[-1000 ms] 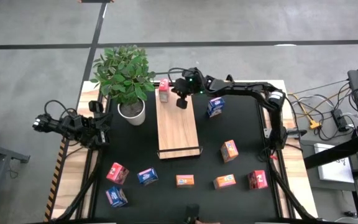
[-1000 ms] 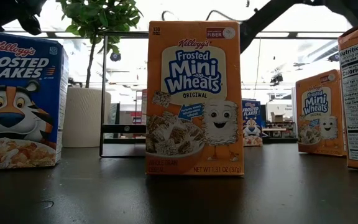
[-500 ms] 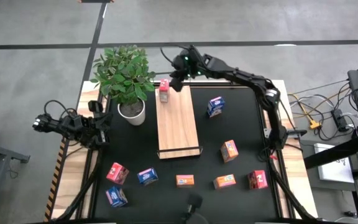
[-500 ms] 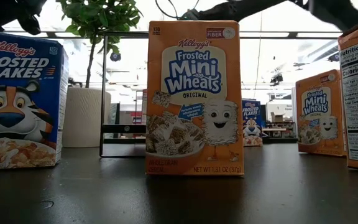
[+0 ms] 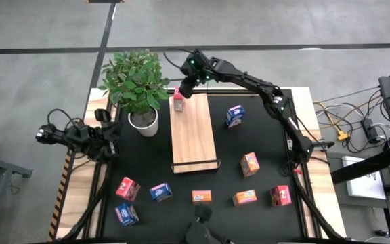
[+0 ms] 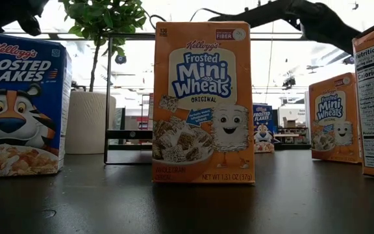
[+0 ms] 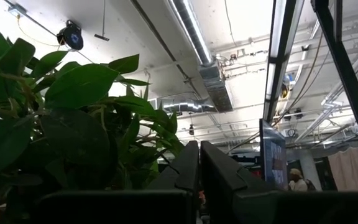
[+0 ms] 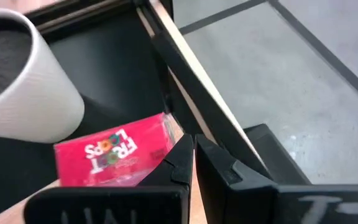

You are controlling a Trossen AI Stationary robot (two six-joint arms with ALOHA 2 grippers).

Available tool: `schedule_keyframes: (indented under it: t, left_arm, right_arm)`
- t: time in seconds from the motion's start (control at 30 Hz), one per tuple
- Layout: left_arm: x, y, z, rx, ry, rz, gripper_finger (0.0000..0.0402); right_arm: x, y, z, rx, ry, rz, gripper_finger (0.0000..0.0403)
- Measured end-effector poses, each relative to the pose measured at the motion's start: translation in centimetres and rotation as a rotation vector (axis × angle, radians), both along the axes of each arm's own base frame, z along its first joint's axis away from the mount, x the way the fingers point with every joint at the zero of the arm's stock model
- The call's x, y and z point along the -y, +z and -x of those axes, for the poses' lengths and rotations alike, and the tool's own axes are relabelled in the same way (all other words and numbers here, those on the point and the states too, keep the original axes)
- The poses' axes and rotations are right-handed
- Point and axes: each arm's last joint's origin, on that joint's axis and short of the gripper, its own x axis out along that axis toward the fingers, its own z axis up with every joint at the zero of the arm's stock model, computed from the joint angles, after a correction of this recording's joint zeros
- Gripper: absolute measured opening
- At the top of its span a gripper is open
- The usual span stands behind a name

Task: Stack cereal on shelf
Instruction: Put the top red cereal box on the shelf

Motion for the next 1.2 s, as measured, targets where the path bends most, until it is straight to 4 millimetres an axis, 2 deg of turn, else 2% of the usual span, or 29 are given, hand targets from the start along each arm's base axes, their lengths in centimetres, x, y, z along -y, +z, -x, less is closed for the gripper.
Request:
schedule_keyframes:
  t: [0.5,0.9,1.0,1.2]
  left_arm:
    - [0.0,0.1,0.1,0.003,0.021,-0.018,0.0]
    - [0.0,0.1,0.1,0.004,0.021,-0.017,0.0]
    - [0.0,0.1,0.1,0.004,0.022,-0.017,0.0]
    - [0.0,0.1,0.1,0.006,0.022,-0.017,0.0]
  right_arm:
    - [-1.6,-0.9,-1.2,-0.011,0.079,0.048,0.0008]
    - [-1.9,-1.0,-1.8,0.012,0.137,0.128,0.0008]
    - [-2.0,-0.6,-1.7,0.016,0.14,0.134,0.0008]
    - [-2.8,1.6,-0.3,-0.002,0.143,0.134,0.0008]
